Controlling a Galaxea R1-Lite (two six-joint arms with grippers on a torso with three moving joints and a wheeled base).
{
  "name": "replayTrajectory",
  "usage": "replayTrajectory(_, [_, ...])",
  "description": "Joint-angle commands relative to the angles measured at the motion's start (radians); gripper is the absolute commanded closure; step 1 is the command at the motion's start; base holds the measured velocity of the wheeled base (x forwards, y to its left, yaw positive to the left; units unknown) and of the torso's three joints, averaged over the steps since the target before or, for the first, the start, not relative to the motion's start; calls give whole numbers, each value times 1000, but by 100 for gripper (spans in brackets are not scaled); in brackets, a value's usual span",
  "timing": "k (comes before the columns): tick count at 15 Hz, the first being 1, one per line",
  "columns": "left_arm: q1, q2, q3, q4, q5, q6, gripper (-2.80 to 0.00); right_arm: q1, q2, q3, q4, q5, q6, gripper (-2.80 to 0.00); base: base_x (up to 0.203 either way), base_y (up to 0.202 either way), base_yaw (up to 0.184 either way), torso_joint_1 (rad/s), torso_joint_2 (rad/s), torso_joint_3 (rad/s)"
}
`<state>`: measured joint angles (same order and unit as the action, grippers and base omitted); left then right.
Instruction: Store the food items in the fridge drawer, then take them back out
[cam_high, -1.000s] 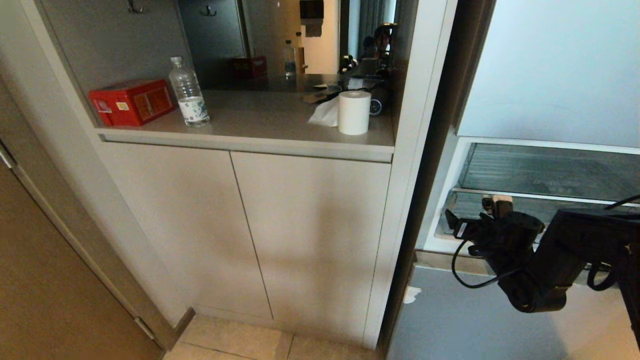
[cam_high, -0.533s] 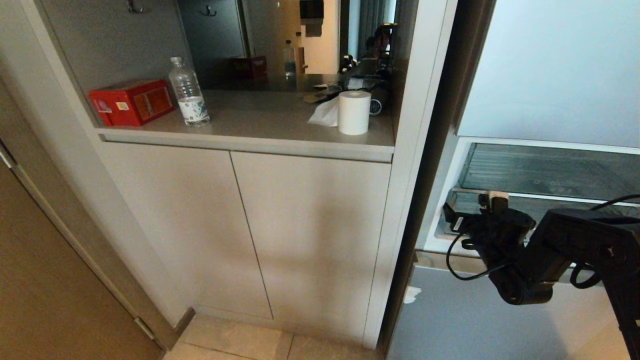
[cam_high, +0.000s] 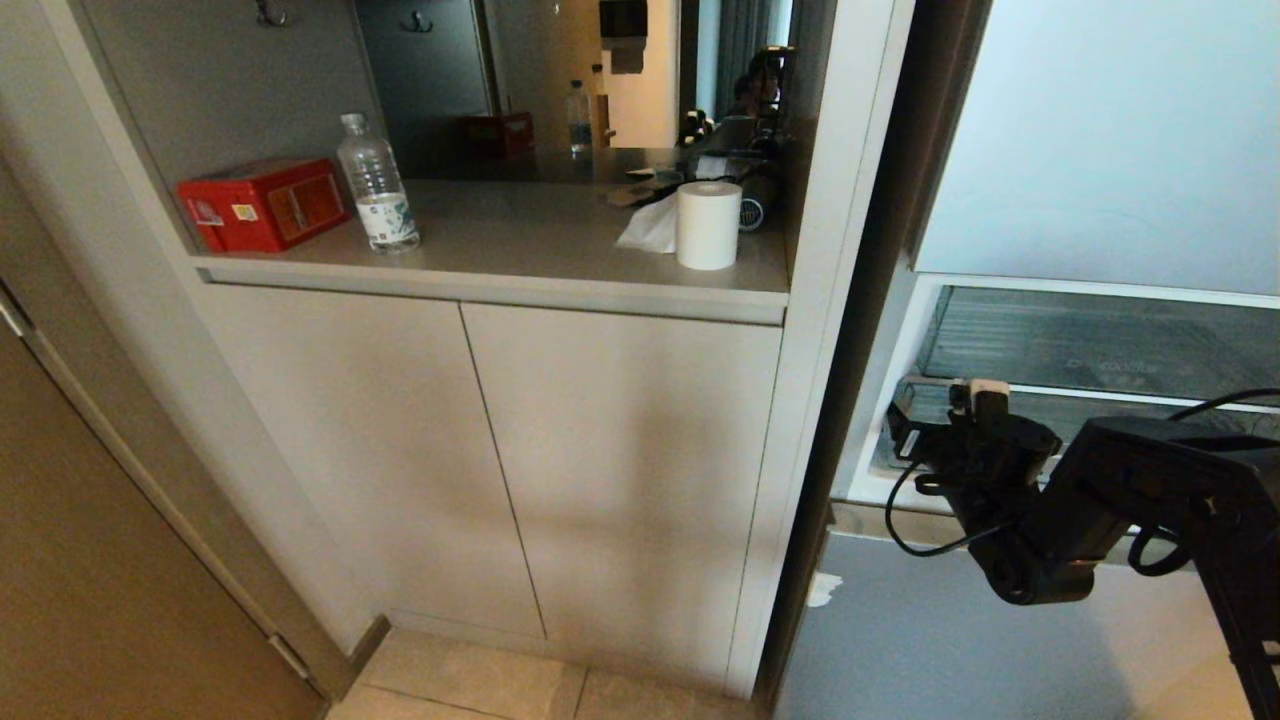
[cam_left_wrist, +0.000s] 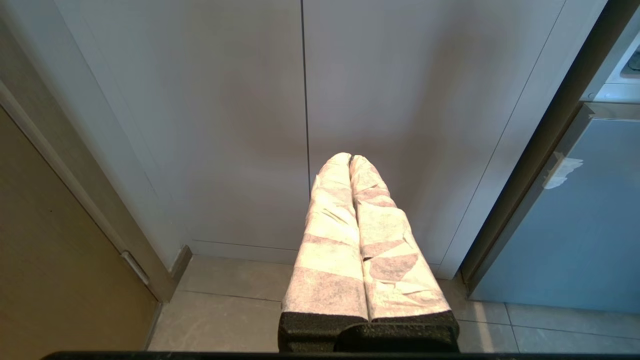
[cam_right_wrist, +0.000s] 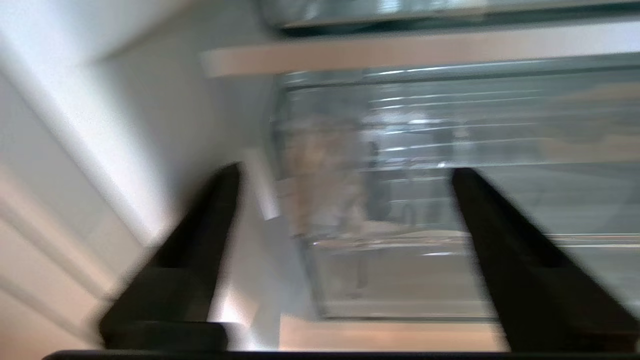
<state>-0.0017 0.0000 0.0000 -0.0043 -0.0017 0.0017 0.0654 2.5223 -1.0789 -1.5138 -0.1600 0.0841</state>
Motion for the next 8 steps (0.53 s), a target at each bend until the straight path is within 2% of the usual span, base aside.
replayTrajectory(1, [0, 0, 2, 0, 0, 0, 0, 17, 4, 0, -9, 0, -1, 0, 0, 0, 0, 0, 0, 0])
replayTrajectory(8, [0, 0, 2, 0, 0, 0, 0, 53, 3, -13, 11, 0, 0, 0, 0, 0, 0, 0, 0, 0])
